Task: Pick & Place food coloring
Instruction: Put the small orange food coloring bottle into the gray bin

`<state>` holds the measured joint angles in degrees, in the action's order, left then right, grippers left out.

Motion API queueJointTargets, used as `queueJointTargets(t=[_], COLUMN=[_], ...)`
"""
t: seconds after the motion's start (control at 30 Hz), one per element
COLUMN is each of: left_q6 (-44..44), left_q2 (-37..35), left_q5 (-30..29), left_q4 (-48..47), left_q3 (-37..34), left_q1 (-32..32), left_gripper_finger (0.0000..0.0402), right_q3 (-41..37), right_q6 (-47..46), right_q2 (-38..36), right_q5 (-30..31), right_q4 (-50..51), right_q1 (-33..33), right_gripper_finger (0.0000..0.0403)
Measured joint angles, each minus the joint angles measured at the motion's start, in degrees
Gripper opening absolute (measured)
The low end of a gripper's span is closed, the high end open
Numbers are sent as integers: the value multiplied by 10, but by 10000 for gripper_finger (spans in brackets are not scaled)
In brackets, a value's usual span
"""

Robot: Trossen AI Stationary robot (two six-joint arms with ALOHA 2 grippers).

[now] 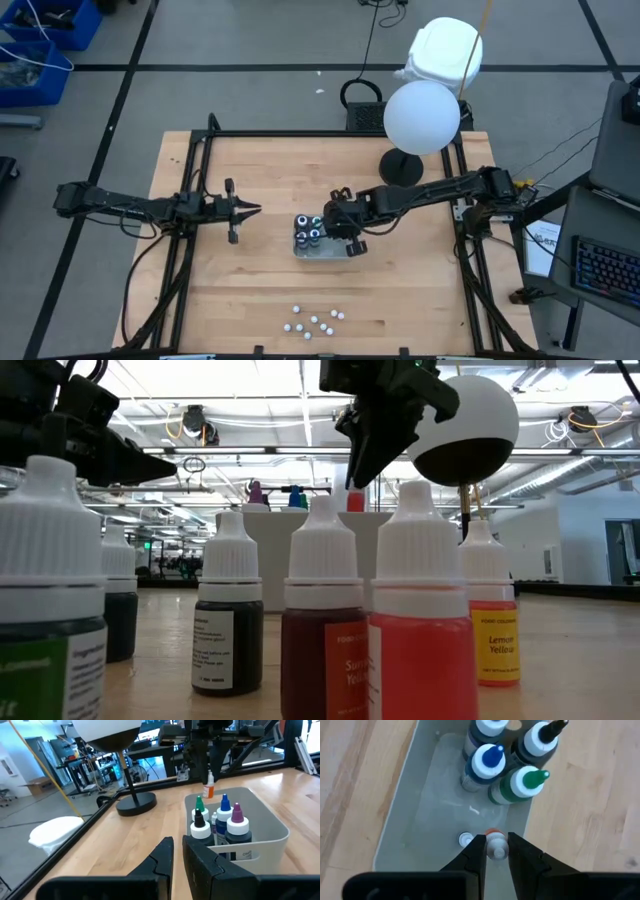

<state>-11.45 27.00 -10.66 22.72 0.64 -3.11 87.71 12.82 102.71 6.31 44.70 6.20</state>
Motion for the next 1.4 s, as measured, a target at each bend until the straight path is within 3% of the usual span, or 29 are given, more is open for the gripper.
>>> queueJointTargets(t=[0.37,0.73,0.93,1.4], left_q6=[-4,-5,-4,-3], left_q2=[0,0,0,0], left_q5=[-2,-5,-5,-5], left_q4=[-1,0,0,16], left_q3=[0,0,0,0], left_q1=[0,0,0,0], left_gripper_finger=[49,49,49,49], right_q3=[0,0,-41,-73], right_q6=[9,-4,-19,-47], right_q2=[80,80,81,81], right_q5=[11,9,-19,-36], right_q4=[-7,-32,-96,-127], right_q1=[-14,-24,-24,-35], right_gripper_finger=[55,55,55,55])
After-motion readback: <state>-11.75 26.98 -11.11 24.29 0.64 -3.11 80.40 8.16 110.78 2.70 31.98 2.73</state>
